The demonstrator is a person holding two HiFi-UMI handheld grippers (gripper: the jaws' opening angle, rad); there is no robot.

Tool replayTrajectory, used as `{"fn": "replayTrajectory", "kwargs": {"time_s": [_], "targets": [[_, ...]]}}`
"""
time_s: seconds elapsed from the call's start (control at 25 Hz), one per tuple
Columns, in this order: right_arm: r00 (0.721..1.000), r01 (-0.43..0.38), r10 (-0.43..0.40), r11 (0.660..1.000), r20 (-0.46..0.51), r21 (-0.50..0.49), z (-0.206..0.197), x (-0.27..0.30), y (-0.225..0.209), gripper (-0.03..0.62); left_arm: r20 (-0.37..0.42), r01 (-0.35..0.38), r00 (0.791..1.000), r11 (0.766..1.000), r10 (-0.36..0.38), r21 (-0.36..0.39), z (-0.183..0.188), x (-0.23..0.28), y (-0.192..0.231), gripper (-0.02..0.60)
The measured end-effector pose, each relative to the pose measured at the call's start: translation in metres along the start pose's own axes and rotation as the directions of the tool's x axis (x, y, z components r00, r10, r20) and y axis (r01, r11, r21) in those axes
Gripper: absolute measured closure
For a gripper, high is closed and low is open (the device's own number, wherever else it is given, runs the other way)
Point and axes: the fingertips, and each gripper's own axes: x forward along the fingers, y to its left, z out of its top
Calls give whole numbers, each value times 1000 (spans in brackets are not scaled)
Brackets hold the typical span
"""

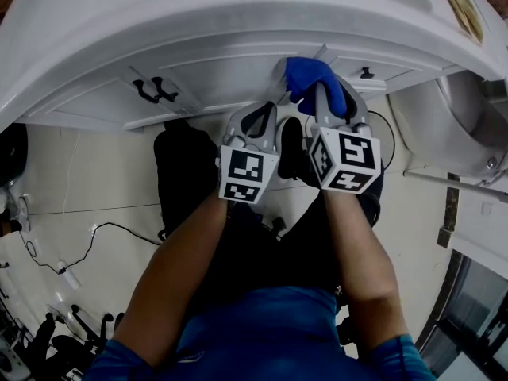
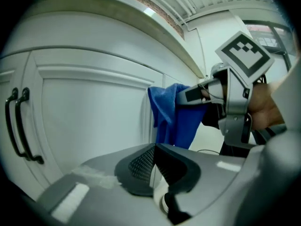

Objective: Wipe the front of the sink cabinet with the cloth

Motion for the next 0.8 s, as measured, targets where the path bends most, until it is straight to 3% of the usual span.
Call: {"fn": "replayTrajectory", "kwargs": {"time_s": [0.32, 0.8], "targets": [[982, 29, -19, 998, -187, 50, -80, 18, -3, 534, -78, -12, 997, 1000, 13, 7, -21, 4, 15, 575], [895, 59, -14, 995, -447, 86, -180, 51, 1, 533, -176, -26, 984, 999, 21, -21, -49, 11, 33, 575]]}}
